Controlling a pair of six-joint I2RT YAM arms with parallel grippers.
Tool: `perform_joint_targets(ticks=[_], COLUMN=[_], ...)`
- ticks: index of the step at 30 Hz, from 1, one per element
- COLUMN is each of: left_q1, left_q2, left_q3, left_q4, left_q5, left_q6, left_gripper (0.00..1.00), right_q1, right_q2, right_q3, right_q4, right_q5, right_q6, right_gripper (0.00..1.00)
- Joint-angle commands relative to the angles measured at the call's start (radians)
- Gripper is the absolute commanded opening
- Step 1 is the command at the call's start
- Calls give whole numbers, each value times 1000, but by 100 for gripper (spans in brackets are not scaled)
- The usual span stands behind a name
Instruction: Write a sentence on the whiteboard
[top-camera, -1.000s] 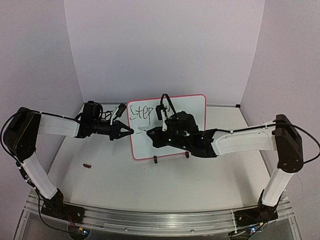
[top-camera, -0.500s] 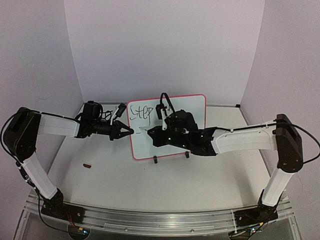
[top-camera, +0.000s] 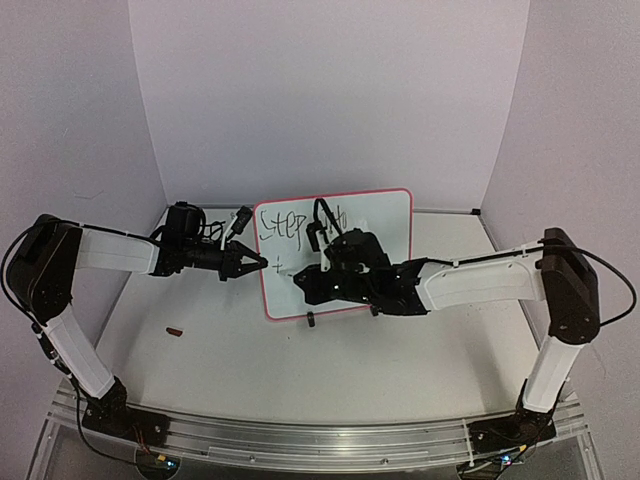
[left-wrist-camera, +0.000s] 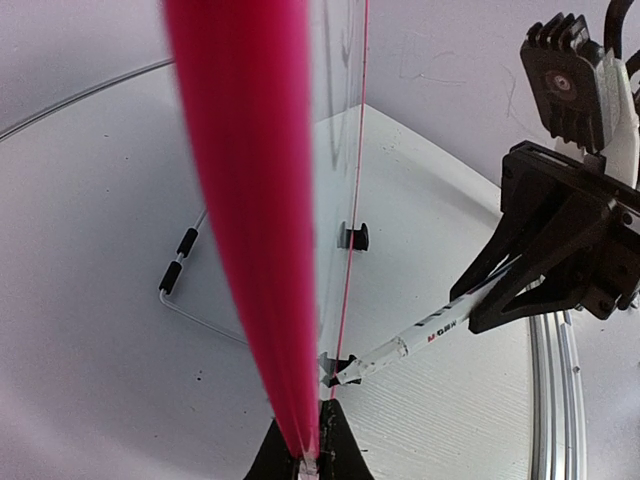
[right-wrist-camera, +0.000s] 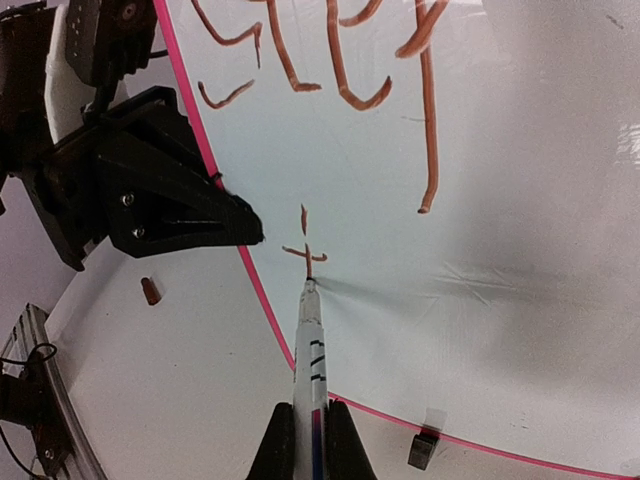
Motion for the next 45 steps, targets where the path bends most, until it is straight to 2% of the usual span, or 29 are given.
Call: perform_joint_targets(ticks=[1,14,33,45], left_q1=[-3,-4,-4,-5], left_q2=[-12,-16,-13,-1], left_q3=[-11,-13,-12,-10], left_q4=[-71,-73,-70,-69], left_q5=[-136,-137,-134,-136], left_q6=[44,45,44,46], left_gripper=[0,0,0,0], right_q1=[-3,-3,-2,-9], right_q2=[22,11,-157,-102], right_q3=[18,21,-40,-55], right_q4=[-20,-55,19,51], right_q5=[-4,11,-4,-54], right_q6=[20,14,2,10], right_gripper=[0,0,0,0])
